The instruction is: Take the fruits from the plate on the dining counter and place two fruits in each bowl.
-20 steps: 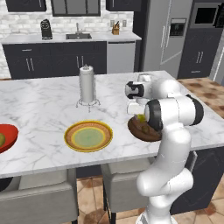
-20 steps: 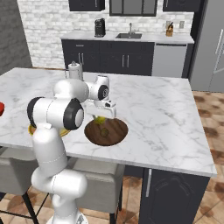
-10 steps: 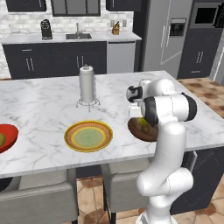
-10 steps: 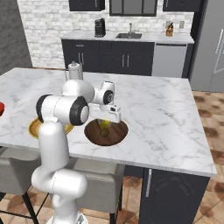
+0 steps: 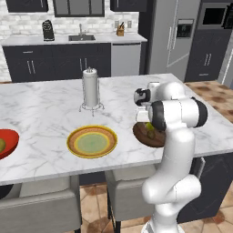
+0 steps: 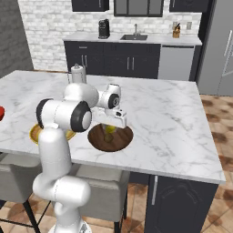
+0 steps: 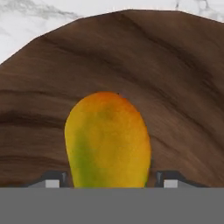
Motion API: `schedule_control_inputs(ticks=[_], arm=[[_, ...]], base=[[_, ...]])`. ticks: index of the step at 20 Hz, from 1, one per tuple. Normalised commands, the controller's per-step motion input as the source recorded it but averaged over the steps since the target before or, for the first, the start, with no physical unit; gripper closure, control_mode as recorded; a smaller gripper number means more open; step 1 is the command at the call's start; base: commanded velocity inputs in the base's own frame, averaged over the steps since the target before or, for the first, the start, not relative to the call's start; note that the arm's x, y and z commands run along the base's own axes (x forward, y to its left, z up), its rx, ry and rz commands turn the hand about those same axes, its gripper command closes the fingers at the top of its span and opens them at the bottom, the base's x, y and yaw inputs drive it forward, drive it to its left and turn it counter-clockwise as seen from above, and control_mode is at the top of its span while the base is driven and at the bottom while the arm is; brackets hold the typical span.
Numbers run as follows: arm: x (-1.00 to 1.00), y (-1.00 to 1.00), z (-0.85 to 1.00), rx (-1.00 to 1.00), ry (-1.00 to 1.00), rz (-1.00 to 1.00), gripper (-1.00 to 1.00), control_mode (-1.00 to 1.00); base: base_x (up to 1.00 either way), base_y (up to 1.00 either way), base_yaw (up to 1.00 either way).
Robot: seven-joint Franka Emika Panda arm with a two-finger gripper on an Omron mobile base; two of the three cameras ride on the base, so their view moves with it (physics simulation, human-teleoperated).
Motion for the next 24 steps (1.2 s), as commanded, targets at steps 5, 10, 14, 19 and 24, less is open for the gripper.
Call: schedule_control_inputs(ticks=[5, 10, 14, 19, 24], arm=[[-0.7, -0.08, 0.11, 0.05, -0.17, 0.0, -1.0, -1.0], [-0.66, -0.11, 0.28, 0.06, -0.17, 0.0, -1.0, -1.0], [-0.73, -0.01, 0.53, 0.02, -0.07, 0.0, -1.0, -1.0], [-0.66, 0.05, 0.83, -0.01, 0.0, 0.04, -1.0, -1.0], [-0.71, 0.16, 0.89, -0.05, 0.0, 0.13, -1.0, -1.0]], base=[[0.0, 0.0, 0.0], [0.0, 0.0, 0.0], [0.0, 0.0, 0.0], [0.0, 0.0, 0.0], [0.0, 0.0, 0.0]])
